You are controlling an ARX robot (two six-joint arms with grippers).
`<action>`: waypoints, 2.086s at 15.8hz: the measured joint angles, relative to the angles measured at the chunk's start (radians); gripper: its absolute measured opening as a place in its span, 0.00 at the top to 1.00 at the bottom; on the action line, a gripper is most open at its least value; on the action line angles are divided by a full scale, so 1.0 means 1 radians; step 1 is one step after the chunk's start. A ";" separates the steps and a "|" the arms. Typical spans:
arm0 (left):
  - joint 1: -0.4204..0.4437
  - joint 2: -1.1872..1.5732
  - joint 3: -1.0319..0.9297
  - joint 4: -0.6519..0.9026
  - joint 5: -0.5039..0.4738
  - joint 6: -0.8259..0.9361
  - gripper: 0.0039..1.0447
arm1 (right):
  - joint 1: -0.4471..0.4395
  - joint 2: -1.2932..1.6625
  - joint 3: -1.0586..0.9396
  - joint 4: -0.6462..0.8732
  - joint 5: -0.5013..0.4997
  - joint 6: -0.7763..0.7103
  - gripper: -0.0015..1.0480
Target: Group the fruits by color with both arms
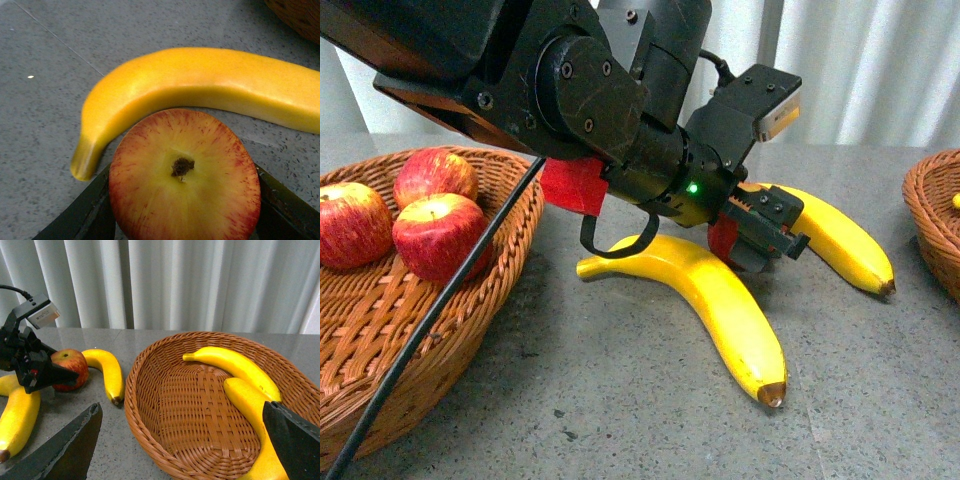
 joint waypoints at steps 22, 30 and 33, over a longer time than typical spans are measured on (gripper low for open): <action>0.249 -1.088 -0.867 -0.009 -0.512 -0.454 0.37 | 0.000 0.000 0.000 0.000 0.000 0.000 0.06; 0.290 -1.108 -0.912 0.017 -0.492 -0.468 0.06 | 0.000 0.000 0.000 0.000 0.000 0.000 0.06; 0.256 -1.148 -0.866 0.031 -0.481 -0.449 0.06 | 0.000 0.000 0.000 0.000 0.000 0.000 0.06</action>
